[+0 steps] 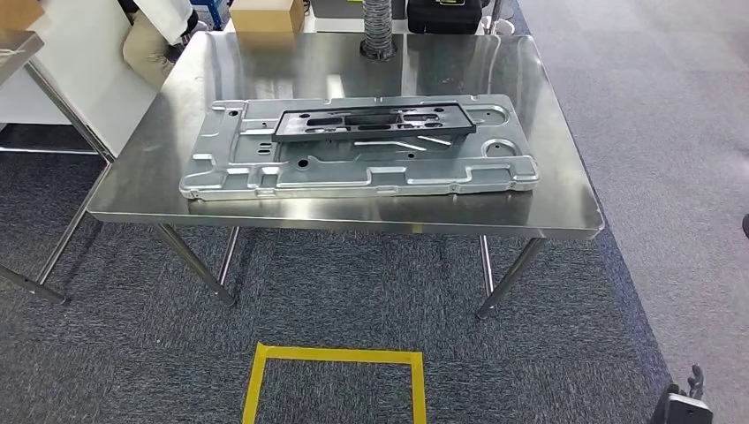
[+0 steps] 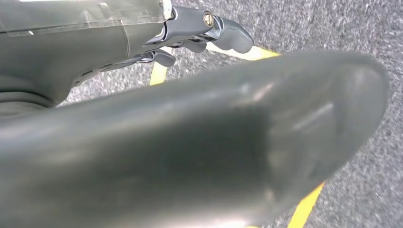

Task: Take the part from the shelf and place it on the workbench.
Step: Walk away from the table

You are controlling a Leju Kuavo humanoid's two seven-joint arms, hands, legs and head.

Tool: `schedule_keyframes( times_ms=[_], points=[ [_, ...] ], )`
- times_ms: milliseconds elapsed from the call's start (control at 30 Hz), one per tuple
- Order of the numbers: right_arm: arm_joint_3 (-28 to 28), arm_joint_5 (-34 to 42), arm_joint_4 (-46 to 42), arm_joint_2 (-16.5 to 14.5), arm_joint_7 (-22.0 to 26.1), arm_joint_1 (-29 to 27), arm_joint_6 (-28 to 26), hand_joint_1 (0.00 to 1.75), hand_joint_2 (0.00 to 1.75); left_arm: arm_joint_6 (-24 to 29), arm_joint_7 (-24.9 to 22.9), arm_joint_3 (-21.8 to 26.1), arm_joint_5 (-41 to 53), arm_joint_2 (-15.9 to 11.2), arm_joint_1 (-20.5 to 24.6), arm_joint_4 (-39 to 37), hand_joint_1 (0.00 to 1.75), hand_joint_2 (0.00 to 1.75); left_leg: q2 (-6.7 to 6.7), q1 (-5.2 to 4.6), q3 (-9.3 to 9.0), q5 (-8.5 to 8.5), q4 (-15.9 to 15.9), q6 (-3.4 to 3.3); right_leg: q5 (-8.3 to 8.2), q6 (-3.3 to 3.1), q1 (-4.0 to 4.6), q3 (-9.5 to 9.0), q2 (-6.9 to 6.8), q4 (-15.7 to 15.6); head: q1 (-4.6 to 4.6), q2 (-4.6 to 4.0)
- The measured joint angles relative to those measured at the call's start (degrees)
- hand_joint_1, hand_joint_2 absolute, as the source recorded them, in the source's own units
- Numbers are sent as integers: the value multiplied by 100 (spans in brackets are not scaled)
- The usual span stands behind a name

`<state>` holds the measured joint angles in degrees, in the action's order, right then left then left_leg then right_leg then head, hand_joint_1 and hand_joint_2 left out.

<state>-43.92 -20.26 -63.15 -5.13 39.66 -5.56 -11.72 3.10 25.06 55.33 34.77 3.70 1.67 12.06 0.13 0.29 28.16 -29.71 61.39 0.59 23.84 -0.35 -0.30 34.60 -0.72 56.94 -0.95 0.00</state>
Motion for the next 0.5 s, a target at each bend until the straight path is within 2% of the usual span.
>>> schedule_keyframes(
  times_ms=[33,67,133,167,200,233,300,333,367,400,433,467,500],
  points=[
    [-104,-132,342,-1,2,69,-57,0,0,2,10,22,15,4,17,2,0,0,-4,-13,-209,-62,-340,-34,-40,30,5,26,1,16,5,-1],
    [-198,-241,668,-1,5,125,-108,0,0,2,19,39,27,10,31,3,0,0,-7,-29,-305,-132,-536,-70,-85,64,3,37,-3,19,2,-1],
    [-333,-353,1155,-1,14,192,-174,0,0,2,26,60,40,29,35,3,0,0,4,-40,-268,-58,-609,-153,-168,135,-12,47,-3,-6,-10,-2],
    [-392,-375,1357,1,19,213,-189,0,0,2,26,69,40,39,36,3,0,0,18,-35,-228,13,-637,-201,-116,167,-25,77,8,26,-15,-1],
    [-444,-385,1520,3,23,228,-196,0,0,2,26,76,40,46,38,3,0,0,32,-27,-174,96,-668,-244,48,197,-33,128,21,145,-3,-2],
    [-491,-395,1670,6,26,245,-201,0,0,2,26,82,40,54,39,3,0,0,45,-17,-101,181,-691,-275,313,225,-45,207,34,378,10,-2],
    [-574,-439,1958,19,26,303,-217,0,0,-1,28,89,40,58,39,3,0,0,54,-21,84,323,-686,-297,896,280,-57,396,44,1111,37,-2],
    [-617,-497,2149,40,18,343,-244,0,0,-6,32,99,40,62,37,3,0,0,58,-22,181,391,-672,-293,1032,304,-62,443,44,1441,39,-2],
    [-666,-576,2373,69,-12,387,-281,0,0,-14,37,116,42,66,36,3,0,0,61,-22,282,456,-650,-284,1024,320,-68,411,43,1626,40,-1],
    [-714,-676,2622,108,-76,427,-326,0,0,-23,45,138,44,71,37,3,0,0,62,-20,381,514,-622,-272,899,328,-76,280,43,1605,40,-2],
    [-752,-780,2869,148,-180,464,-361,0,0,-32,56,159,46,77,37,3,0,0,60,-18,475,564,-586,-256,733,327,-86,45,43,1368,41,-1],
    [-777,-875,3106,184,-320,502,-369,0,0,-40,69,175,52,81,38,3,0,0,57,-18,564,608,-542,-234,626,317,-94,-279,43,973,41,-1],
    [-793,-946,3314,214,-462,542,-349,0,0,-46,82,185,60,85,38,3,0,0,56,-24,637,645,-490,-207,613,296,-90,-607,44,511,43,-1]
  ],
)
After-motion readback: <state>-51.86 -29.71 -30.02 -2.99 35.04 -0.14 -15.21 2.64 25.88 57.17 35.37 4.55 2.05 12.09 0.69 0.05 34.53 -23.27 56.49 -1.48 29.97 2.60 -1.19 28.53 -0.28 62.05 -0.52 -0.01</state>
